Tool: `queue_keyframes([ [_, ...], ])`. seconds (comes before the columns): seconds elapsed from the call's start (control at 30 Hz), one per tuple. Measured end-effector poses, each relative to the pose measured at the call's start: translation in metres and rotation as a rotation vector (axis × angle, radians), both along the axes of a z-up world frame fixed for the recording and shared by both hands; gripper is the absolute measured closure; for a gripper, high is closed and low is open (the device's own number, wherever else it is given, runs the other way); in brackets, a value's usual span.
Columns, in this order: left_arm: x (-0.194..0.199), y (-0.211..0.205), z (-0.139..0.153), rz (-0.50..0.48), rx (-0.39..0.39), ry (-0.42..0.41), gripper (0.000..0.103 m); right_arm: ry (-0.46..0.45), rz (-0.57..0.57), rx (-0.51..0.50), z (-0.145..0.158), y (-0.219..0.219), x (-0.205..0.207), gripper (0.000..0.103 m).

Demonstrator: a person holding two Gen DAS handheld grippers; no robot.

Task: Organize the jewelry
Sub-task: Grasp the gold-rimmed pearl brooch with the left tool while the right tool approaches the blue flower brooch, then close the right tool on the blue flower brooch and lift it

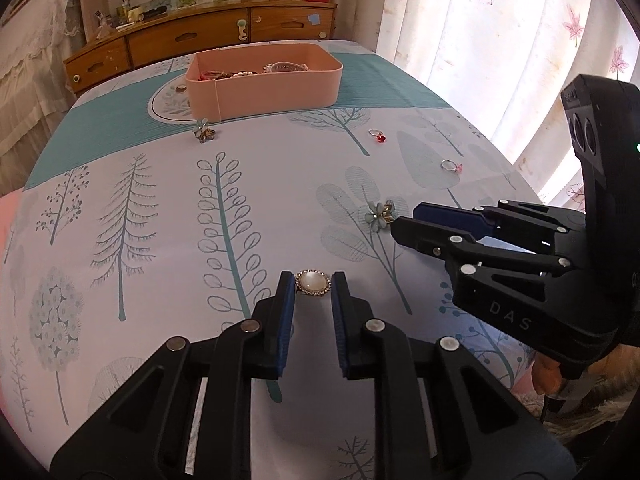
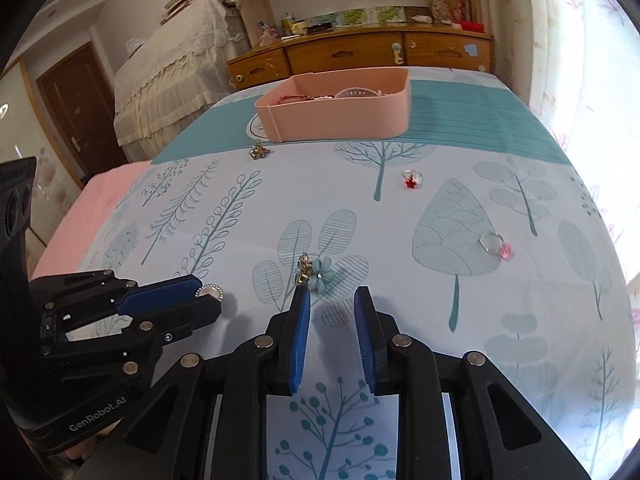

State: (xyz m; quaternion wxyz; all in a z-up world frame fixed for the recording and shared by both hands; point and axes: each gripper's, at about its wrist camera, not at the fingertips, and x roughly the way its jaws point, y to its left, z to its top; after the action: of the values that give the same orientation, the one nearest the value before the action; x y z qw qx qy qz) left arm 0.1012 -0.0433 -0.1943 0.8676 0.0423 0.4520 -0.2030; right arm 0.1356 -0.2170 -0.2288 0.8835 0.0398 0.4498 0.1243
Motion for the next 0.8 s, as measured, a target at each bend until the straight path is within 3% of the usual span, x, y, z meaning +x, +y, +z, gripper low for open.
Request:
queue_keyframes([
  [0.37,0.008,0.012,-0.003,0.024,-0.040,0.027,0.087,-0.008,0.128,-0.108,-0.003,0.022,0.030,0.080],
  [0.6,0.011,0.017,-0.005,0.037,-0.057,0.039,0.087,-0.053,0.257,-0.235,-0.007,0.040,0.043,0.078],
  [0.8,0.016,0.022,-0.004,0.059,-0.060,0.040,0.087,-0.041,0.302,-0.216,-0.007,0.040,0.063,0.078],
])
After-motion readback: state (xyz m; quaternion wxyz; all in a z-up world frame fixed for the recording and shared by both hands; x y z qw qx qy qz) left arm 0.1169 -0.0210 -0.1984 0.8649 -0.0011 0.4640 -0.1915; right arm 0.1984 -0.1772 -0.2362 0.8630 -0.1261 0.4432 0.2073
